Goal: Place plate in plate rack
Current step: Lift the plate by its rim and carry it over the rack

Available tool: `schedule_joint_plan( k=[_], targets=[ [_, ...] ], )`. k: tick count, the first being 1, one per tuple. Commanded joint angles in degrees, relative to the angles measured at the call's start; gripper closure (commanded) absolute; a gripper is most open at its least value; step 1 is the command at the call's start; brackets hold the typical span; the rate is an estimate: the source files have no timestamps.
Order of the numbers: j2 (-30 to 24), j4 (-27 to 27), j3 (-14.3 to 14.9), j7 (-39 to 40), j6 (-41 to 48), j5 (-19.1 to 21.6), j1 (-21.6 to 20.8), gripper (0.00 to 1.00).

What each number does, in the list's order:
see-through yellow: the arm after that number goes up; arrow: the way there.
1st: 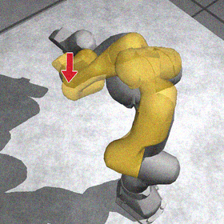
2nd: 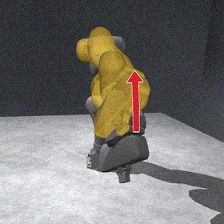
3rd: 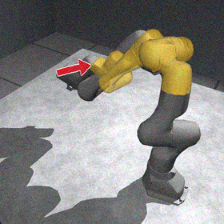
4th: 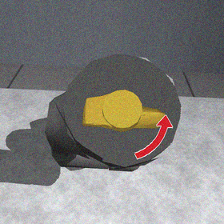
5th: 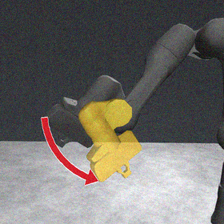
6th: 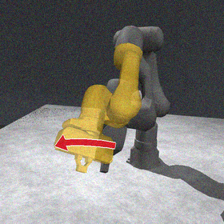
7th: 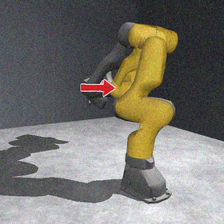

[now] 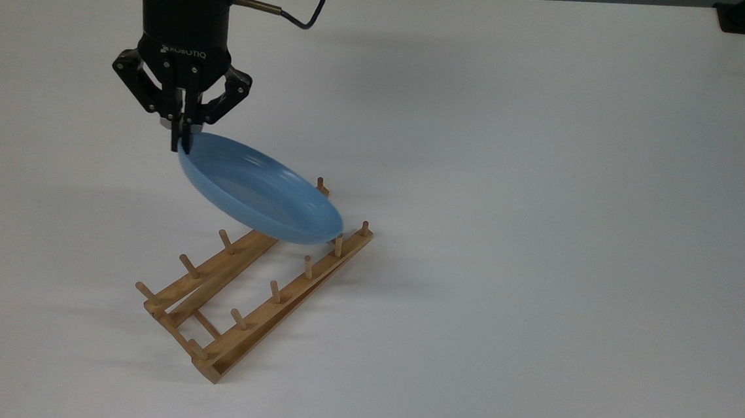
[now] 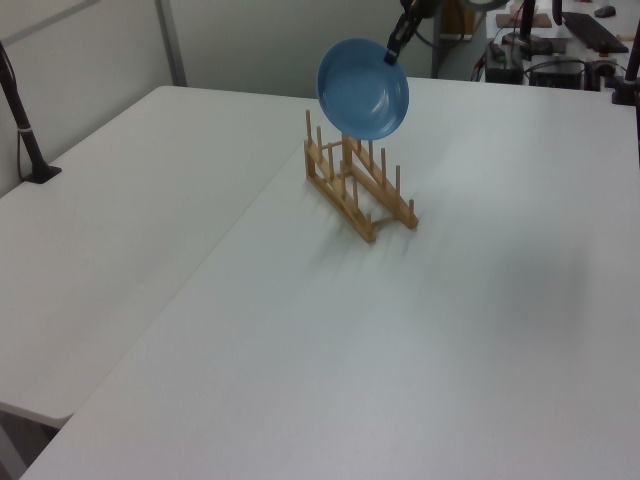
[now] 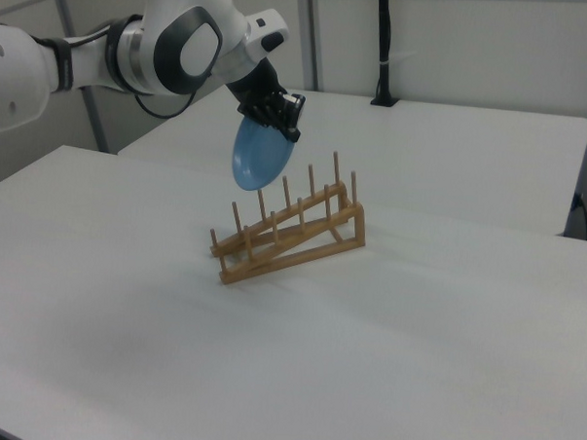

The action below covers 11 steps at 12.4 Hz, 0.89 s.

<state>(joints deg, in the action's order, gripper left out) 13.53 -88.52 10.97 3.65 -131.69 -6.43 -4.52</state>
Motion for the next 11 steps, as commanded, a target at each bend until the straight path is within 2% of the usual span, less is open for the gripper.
schedule_joint_plan(
  k=[1, 5, 6, 9, 11],
  targets=[
    [-2.8, -5.5, 4.3, -2.8, -5.3, -6.7, -4.6, 1.00],
    [-3.3, -9.4, 8.4, -4.0, -9.3, -12.7, -10.2, 1.00],
    [-3.8, -10.5, 8.4, -4.4, -10.2, -13.9, -10.5, 1.00],
    [-3.9, -12.0, 6.5, -9.9, -11.0, -23.4, -9.5, 1.00],
    [-3.9, -13.3, 4.1, -14.4, -11.9, -29.3, -7.6, 1.00]
  ],
)
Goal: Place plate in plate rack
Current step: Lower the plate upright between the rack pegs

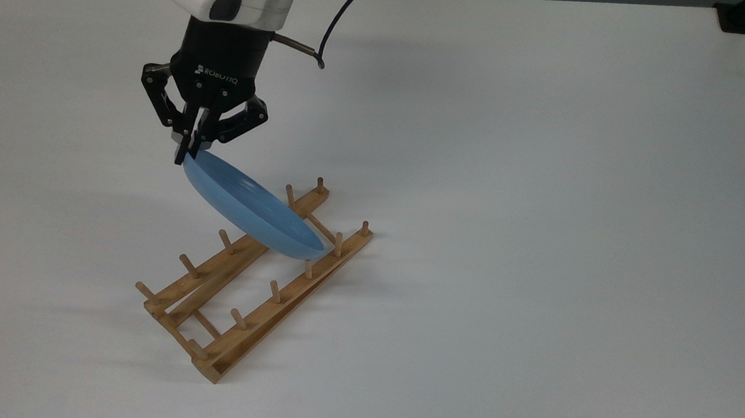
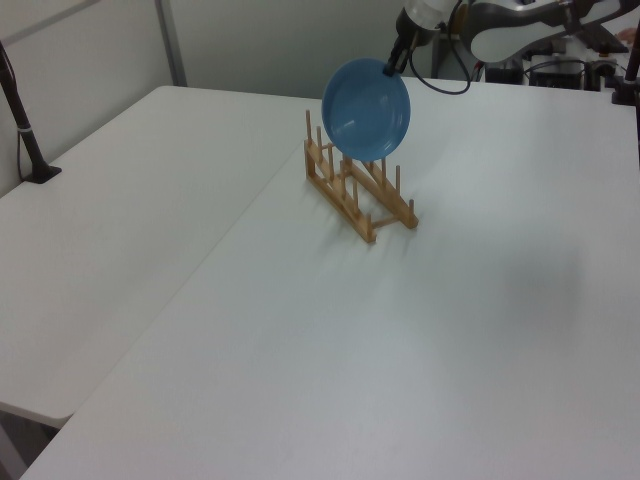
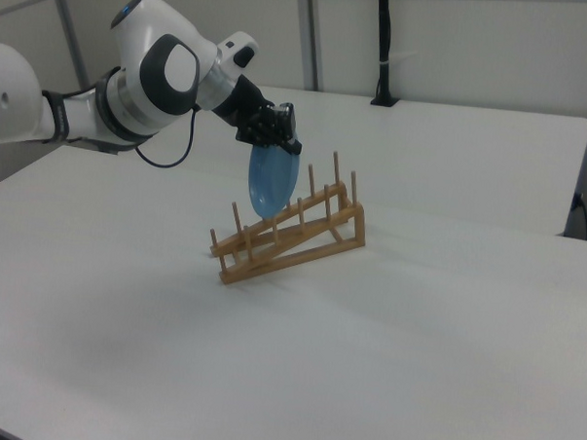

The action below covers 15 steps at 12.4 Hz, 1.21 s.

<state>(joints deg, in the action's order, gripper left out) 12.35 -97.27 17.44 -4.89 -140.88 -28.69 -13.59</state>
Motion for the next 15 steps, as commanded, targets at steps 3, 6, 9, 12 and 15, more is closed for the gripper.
schedule_joint_plan(
  k=[3, 6, 9, 12, 15],
  targets=[
    [-2.9, -5.1, -4.5, -13.1, -2.7, -13.4, 2.1, 1.00],
    [-4.3, -6.8, -6.1, -14.4, -2.6, -14.8, 2.2, 1.00],
    [-5.5, -8.9, -7.4, -14.4, -2.6, -16.3, 2.0, 1.00],
    [-5.1, -10.2, -7.8, -15.6, -2.4, -19.4, 1.6, 1.00],
    [-5.0, -10.5, -7.8, -18.3, -2.4, -22.5, 1.7, 1.00]
  ],
)
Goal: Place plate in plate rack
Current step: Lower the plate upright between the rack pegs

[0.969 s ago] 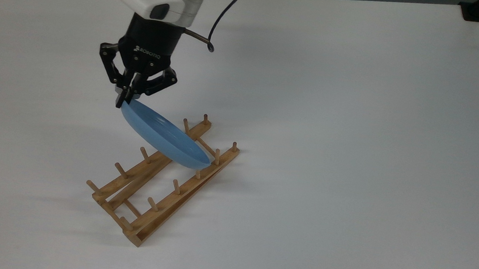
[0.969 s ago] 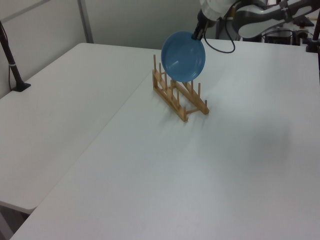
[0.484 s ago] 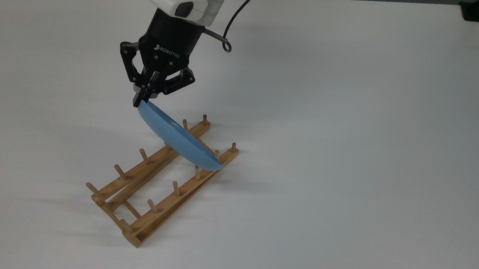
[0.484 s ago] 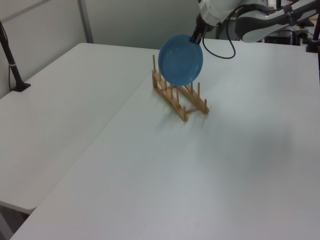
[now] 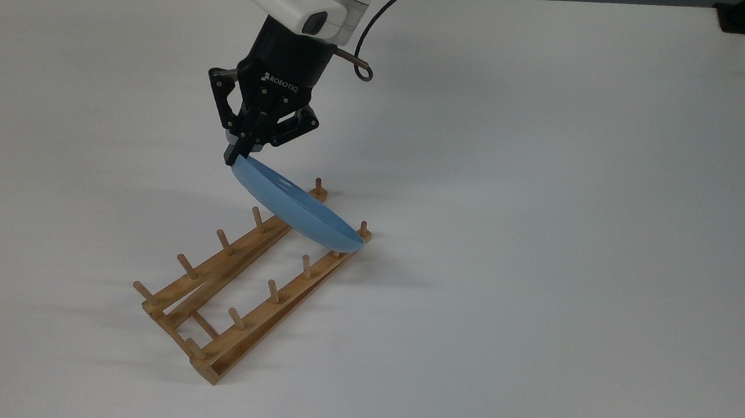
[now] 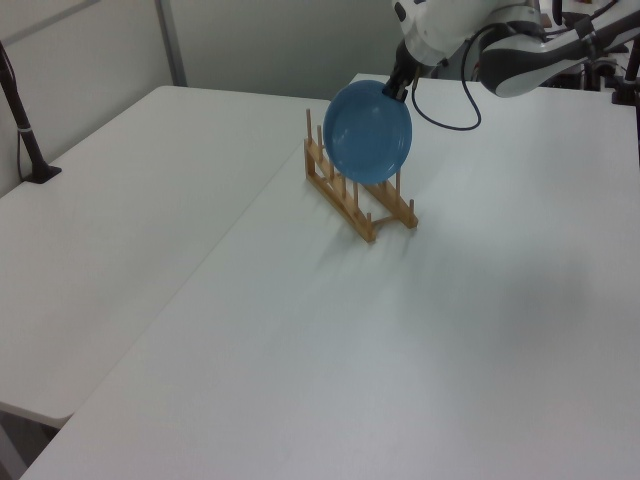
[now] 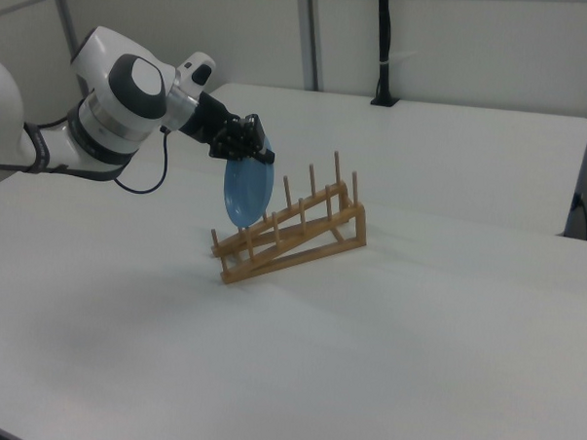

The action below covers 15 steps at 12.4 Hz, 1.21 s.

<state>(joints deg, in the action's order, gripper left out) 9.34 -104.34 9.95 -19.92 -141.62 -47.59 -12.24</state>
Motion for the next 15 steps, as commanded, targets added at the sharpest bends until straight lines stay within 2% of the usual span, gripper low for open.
schedule_joint_plan(
  k=[1, 5, 15],
  targets=[
    [-2.0, -3.2, -0.3, -4.2, -1.7, -4.3, 0.5, 1.00],
    [-2.1, -1.9, -0.3, -9.3, -3.3, -4.3, 1.1, 1.00],
    [0.1, -1.7, -0.2, -9.7, -3.0, -7.3, 0.8, 1.00]
  ],
)
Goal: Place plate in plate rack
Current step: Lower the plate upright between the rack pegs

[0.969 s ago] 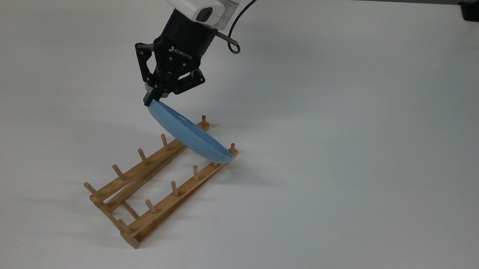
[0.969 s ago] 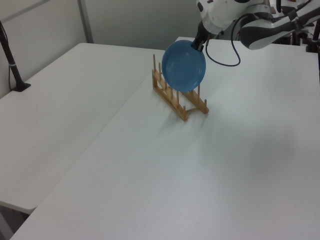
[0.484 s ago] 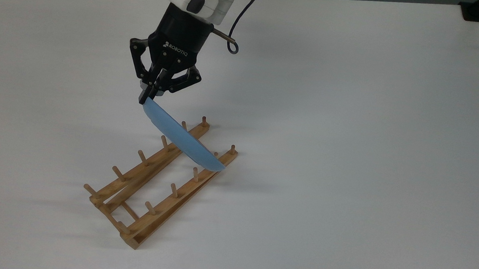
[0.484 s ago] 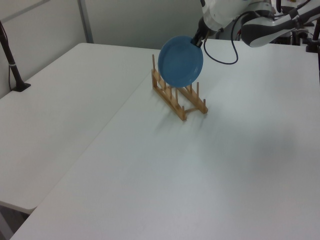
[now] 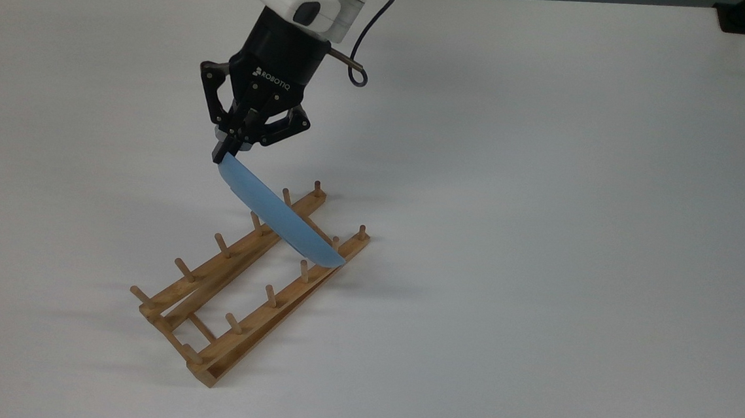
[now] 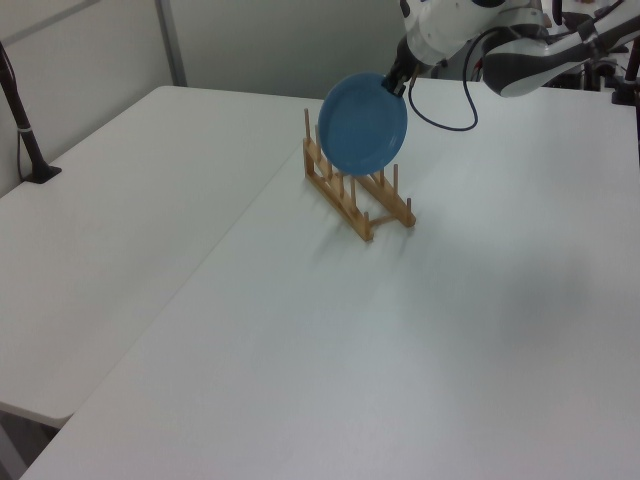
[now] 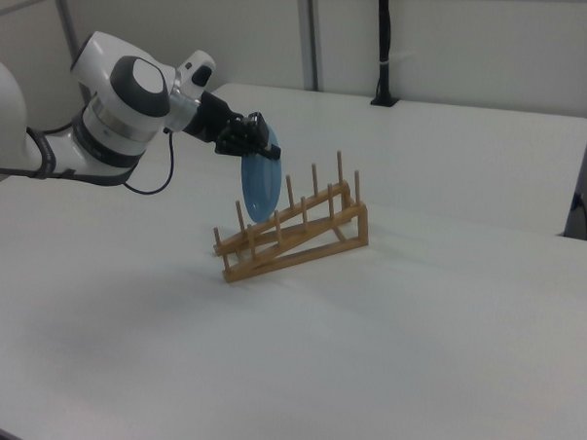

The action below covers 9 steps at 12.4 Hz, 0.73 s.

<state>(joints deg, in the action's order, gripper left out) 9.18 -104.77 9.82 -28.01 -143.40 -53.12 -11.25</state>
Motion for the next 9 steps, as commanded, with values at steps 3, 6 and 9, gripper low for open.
schedule_joint_plan(
  k=[3, 6, 9],
  targets=[
    [1.2, -1.6, -0.2, -1.6, -1.1, -1.7, -0.5, 0.98],
    [2.7, -1.7, -0.2, -2.6, -0.9, -1.5, -0.7, 0.68],
    [3.0, -1.8, -0.2, -5.5, -0.9, -1.1, -0.8, 0.52]
  ],
)
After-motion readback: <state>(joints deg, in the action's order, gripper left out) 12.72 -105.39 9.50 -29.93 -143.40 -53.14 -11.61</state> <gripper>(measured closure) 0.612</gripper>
